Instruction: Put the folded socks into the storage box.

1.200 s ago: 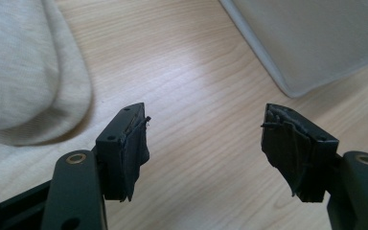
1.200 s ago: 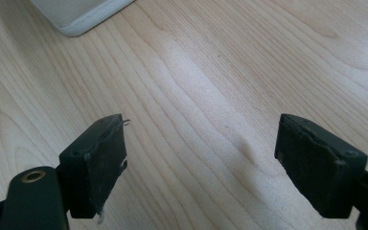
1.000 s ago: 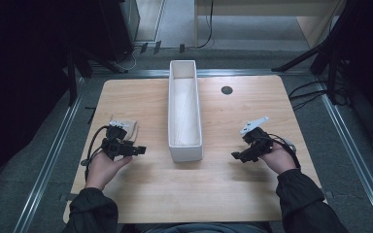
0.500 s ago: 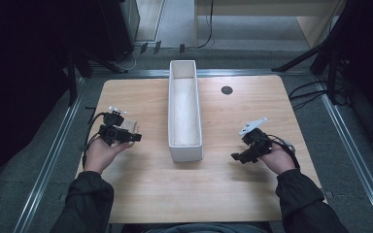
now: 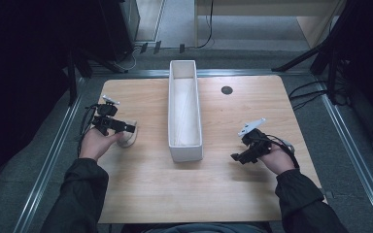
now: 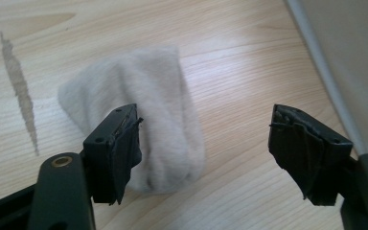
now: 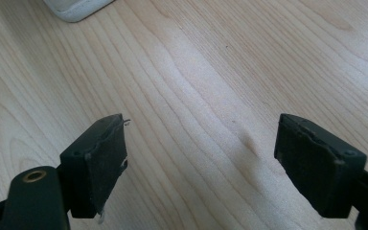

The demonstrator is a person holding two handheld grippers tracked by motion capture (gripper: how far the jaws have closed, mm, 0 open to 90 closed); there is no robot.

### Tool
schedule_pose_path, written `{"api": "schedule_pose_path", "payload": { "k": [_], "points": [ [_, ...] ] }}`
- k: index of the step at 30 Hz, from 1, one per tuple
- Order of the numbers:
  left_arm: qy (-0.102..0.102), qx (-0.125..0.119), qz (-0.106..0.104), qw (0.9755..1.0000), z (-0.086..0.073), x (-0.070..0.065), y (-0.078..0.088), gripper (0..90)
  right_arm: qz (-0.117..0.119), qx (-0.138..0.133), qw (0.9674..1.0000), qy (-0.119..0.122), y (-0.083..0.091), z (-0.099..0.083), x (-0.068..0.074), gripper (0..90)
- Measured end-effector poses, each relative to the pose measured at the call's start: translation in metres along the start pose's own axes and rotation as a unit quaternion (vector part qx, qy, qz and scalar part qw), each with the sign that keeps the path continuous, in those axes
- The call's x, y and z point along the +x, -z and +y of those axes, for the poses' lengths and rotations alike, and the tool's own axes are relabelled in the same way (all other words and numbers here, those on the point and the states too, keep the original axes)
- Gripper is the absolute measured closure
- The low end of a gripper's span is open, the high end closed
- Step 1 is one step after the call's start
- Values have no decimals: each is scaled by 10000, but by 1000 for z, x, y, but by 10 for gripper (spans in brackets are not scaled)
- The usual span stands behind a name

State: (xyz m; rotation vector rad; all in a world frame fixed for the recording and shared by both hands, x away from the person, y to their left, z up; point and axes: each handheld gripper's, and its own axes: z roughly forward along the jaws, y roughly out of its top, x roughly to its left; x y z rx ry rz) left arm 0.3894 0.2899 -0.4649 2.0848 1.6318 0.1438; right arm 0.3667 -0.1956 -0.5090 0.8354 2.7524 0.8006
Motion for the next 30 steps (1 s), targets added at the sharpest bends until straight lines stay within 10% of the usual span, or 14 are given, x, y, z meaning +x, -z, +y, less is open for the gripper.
{"api": "schedule_pose_path", "payload": {
  "k": [14, 30],
  "points": [
    [411, 148, 242, 9988, -2, 20, -25, 193, 15, 49, 10000, 50, -2, 0, 1, 182],
    [427, 154, 408, 9981, -10, 17, -44, 201, 39, 54, 10000, 60, -2, 0, 2, 183]
  ]
}}
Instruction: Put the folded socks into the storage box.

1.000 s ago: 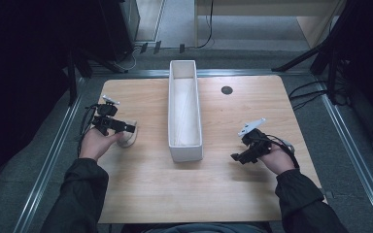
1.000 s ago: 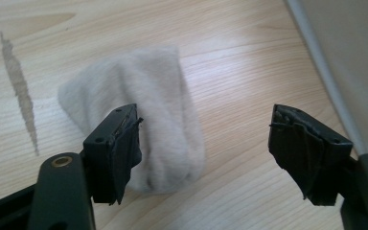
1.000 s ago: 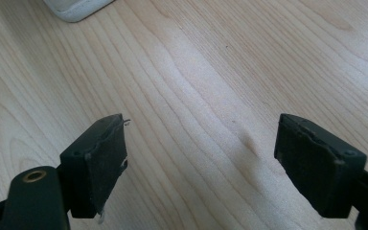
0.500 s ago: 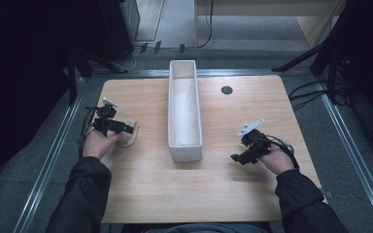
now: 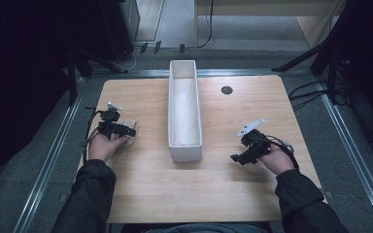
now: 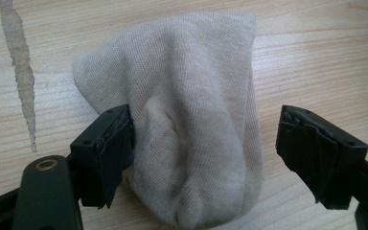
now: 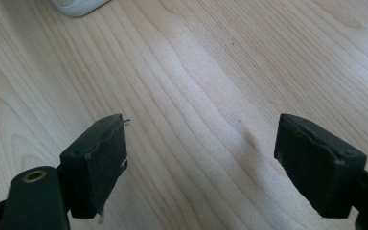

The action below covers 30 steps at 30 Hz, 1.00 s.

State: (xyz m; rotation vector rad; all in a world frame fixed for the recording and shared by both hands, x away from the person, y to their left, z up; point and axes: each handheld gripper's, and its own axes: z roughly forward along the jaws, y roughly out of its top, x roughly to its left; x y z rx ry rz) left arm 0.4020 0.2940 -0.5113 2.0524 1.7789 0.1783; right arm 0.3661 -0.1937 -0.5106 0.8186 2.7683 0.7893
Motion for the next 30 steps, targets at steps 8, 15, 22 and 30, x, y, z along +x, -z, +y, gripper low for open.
{"api": "schedule_pose_path", "payload": {
  "k": [8, 15, 22, 30],
  "points": [
    [4, -36, 125, 9999, -3, -2, -7, 201, -15, 17, 10000, 11, 0, 0, 0, 183],
    [-25, -92, 333, 9994, -6, -5, -8, 237, -31, 31, 10000, 22, 0, 0, 1, 183],
    [-65, -113, 624, 9980, -8, -8, -8, 334, -50, 51, 10000, 50, -1, 0, 0, 183],
    [-33, -123, 641, 9979, -9, -9, -5, 478, -74, 60, 9999, 64, -1, 0, 1, 183]
  ]
}}
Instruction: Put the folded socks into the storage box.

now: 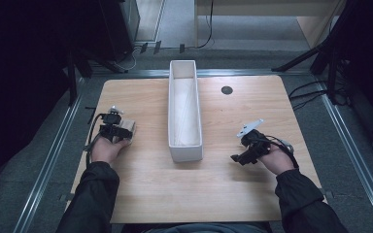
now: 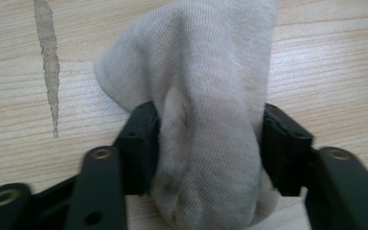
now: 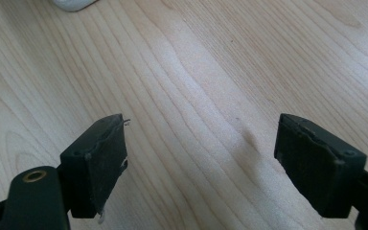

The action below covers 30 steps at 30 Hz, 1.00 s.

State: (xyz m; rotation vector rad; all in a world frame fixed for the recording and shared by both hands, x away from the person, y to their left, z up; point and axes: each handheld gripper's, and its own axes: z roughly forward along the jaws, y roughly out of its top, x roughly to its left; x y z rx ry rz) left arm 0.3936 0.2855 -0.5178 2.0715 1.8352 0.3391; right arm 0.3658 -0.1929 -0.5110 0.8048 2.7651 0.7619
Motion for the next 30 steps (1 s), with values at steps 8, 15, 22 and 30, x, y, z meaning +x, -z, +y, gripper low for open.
{"api": "schedule_pose_path", "payload": {
  "k": [8, 15, 22, 30],
  "points": [
    [141, 131, -111, 9998, 2, 1, 2, 638, -18, 53, 10000, 17, -1, 0, 1, 183],
    [238, 365, -208, 9988, 9, 2, 4, 668, -27, 56, 10000, 26, -1, 0, 1, 184],
    [351, 486, -333, 9976, 18, -2, 16, 675, -34, 48, 10000, 32, -1, 1, 0, 188],
    [378, 598, -561, 9959, 30, -8, 35, 675, -29, 63, 10000, 61, -1, 1, 0, 188]
  ]
}}
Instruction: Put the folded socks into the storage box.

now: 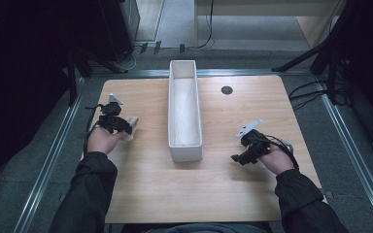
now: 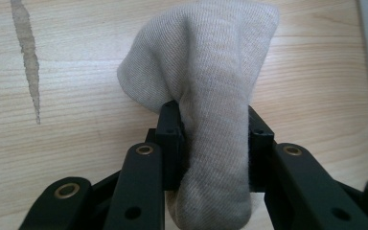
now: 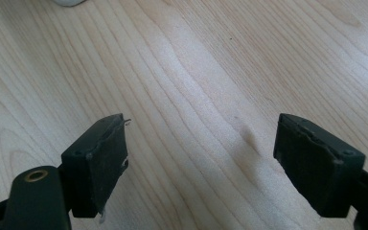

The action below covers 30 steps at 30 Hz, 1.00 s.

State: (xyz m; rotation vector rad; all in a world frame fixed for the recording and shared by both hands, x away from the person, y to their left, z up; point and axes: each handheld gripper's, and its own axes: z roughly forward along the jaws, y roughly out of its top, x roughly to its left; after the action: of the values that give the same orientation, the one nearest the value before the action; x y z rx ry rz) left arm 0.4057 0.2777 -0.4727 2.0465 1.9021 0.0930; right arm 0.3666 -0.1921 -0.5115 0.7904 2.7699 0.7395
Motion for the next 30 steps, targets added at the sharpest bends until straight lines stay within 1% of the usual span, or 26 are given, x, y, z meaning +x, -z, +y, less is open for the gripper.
{"api": "schedule_pose_path", "payload": {
  "k": [2, 6, 7, 8, 11, 14, 15, 16, 18, 20, 21, 22, 24, 25, 27, 30],
  "points": [
    [76, 47, 33, 10000, 3, -1, 4, 675, 7, 7, 10000, -9, 0, 0, 0, 188],
    [53, 81, 16, 10000, 8, -6, 14, 675, 6, 11, 10000, -10, 0, 0, 0, 188],
    [44, 93, 24, 9999, 10, -8, 16, 675, 6, 13, 10000, -8, 0, 0, 0, 188],
    [6, 104, 22, 9999, 12, -13, 22, 674, 13, 19, 10000, -6, 0, 0, 0, 188],
    [-16, 107, 23, 9999, 14, -16, 26, 674, 9, 25, 10000, -1, 0, 0, 0, 188],
    [1, 95, 21, 10000, 18, -24, 32, 672, 11, 32, 10000, 17, -1, 0, 0, 188],
    [1, 95, 21, 10000, 18, -24, 32, 672, 18, 40, 10000, 11, -1, 0, 0, 188],
    [26, 96, -52, 9999, 19, -27, 34, 672, 19, 38, 10000, 8, -1, 0, 0, 188],
    [44, 101, -77, 9999, 19, -29, 34, 672, 15, 42, 10000, 14, 0, 0, 0, 188],
    [-11, 103, -117, 9999, 21, -38, 36, 673, 15, 39, 10000, 12, -1, 0, 0, 188],
    [-11, 103, -117, 9999, 21, -38, 36, 673, 15, 39, 10000, 12, -1, 0, 0, 188],
    [-30, 100, -130, 9999, 21, -42, 37, 673, 16, 39, 10000, 12, -1, 0, 0, 188],
    [-83, 132, -87, 9998, 22, -47, 37, 672, 9, 0, 10000, -25, -1, 0, 0, 188],
    [-114, 154, -85, 9998, 24, -52, 37, 672, 8, -17, 10000, -19, -1, 0, 0, 187],
    [-124, 160, -125, 9997, 25, -54, 37, 672, 13, -34, 10000, -20, -1, 0, 0, 188],
    [-182, 160, -210, 9995, 27, -62, 40, 672, 10, -26, 10000, -10, -1, 0, 0, 187]
  ]
}}
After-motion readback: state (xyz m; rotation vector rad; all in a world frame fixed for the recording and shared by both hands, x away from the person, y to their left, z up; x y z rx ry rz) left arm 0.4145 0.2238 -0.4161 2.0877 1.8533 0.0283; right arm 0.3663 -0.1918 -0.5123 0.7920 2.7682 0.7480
